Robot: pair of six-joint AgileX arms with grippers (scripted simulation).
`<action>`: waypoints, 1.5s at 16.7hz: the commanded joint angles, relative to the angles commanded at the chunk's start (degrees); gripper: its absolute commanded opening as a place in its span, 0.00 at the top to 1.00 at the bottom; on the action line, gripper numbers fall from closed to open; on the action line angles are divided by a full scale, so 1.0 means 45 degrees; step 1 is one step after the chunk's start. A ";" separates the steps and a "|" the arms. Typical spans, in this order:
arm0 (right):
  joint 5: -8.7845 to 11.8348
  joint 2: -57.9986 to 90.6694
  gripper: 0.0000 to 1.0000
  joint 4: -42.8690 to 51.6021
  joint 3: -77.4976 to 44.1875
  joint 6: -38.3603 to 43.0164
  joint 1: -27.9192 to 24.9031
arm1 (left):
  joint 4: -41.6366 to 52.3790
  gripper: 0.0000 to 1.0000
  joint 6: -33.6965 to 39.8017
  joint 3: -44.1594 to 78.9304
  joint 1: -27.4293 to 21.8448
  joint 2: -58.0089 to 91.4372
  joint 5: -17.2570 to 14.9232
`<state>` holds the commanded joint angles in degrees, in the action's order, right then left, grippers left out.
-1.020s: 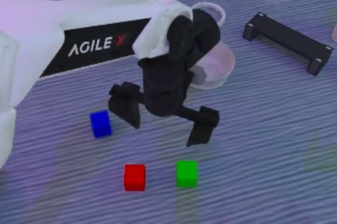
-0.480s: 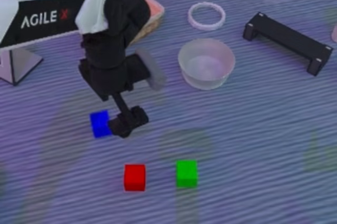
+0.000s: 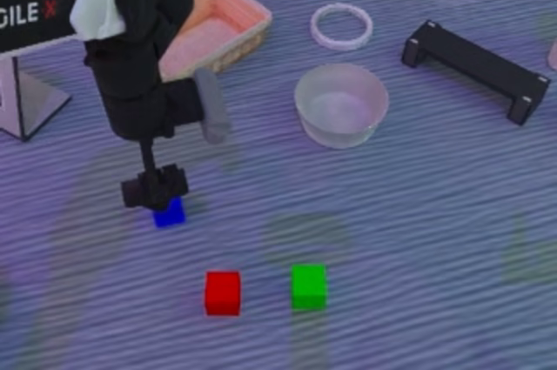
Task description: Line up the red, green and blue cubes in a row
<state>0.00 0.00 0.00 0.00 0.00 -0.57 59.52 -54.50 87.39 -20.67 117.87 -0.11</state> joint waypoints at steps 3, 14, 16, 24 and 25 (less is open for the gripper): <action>0.0000 0.0000 0.00 0.0000 0.0000 0.0000 0.0000 | 0.0000 0.00 0.0000 0.0000 0.0000 0.0000 0.0000; 0.0000 0.0000 0.00 0.0000 0.0000 0.0000 0.0000 | -0.3704 0.00 -0.0038 -0.1890 0.0015 0.1786 -0.0015; 0.0000 0.0000 0.00 0.0000 0.0000 0.0000 0.0000 | -0.3875 0.00 -0.0043 -0.1993 0.0018 0.1882 -0.0016; 0.0000 0.0000 0.00 0.0000 0.0000 0.0000 0.0000 | -0.3875 0.38 -0.0043 -0.1993 0.0018 0.1882 -0.0016; 0.0000 0.0000 0.00 0.0000 0.0000 0.0000 0.0000 | -0.3875 0.45 -0.0043 -0.1993 0.0018 0.1882 -0.0016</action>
<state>0.00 0.00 0.00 0.00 0.00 -0.57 42.09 -54.69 78.42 -20.59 126.33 -0.18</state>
